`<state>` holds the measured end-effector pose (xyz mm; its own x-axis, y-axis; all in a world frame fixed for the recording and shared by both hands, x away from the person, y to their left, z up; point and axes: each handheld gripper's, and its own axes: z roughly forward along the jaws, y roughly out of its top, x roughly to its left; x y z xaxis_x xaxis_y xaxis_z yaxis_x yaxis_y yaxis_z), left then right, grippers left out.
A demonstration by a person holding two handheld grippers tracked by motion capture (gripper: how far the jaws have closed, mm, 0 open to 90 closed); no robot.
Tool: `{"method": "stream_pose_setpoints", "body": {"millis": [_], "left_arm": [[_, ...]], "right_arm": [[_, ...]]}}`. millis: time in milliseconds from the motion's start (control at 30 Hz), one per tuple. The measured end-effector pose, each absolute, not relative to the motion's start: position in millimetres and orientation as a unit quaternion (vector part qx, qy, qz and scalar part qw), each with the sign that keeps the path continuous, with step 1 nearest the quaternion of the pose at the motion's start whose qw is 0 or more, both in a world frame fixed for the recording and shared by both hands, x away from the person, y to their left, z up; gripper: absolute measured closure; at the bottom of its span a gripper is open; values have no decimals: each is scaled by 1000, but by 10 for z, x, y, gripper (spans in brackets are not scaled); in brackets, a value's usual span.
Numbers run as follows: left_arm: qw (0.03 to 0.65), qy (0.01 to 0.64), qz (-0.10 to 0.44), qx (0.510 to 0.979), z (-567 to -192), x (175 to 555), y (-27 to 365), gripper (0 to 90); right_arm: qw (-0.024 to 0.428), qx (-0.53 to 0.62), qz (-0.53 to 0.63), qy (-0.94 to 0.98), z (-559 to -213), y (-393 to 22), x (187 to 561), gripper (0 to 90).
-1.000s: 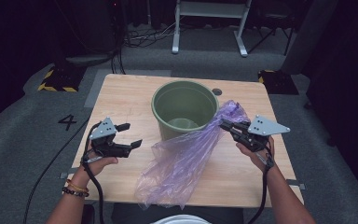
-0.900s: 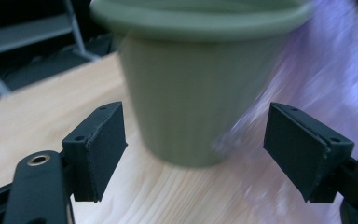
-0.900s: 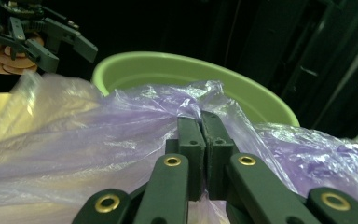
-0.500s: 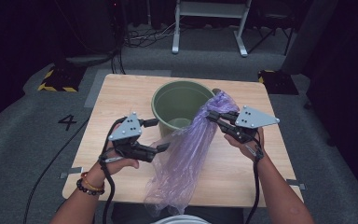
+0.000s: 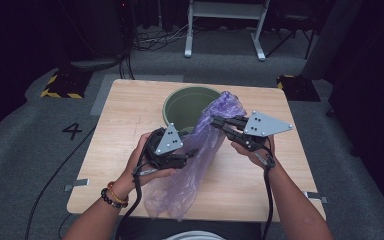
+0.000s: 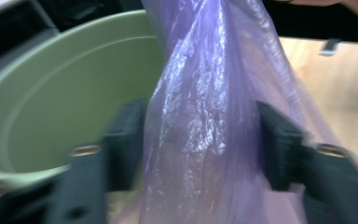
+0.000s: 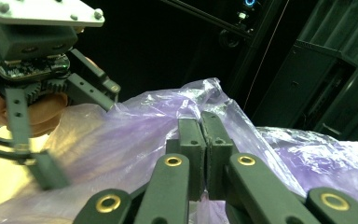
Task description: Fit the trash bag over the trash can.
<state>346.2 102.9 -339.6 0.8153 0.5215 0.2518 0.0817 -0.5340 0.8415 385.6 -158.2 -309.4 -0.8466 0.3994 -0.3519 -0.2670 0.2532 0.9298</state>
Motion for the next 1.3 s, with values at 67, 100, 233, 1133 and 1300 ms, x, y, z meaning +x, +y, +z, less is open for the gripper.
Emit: {"method": "stream_pose_setpoints", "body": {"millis": [67, 100, 233, 1133, 1300], "left_arm": [[447, 180, 253, 839, -3408, 3467, 1058, 651], [446, 183, 264, 835, -3412, 3468, 1083, 703], [458, 191, 300, 815, -3378, 3444, 1198, 837], [447, 236, 370, 779, -3275, 3571, 1578, 897], [445, 230, 358, 788, -3312, 3581, 1508, 897]], "right_arm": [[269, 42, 613, 742, -3096, -1563, 3869, 889], [268, 41, 614, 741, -3097, -1557, 3874, 888], [270, 42, 616, 739, -3091, -1534, 3898, 868], [205, 174, 539, 798, -3274, -1297, 4555, 355], [199, 160, 553, 793, -3183, -1292, 4455, 310]]}}
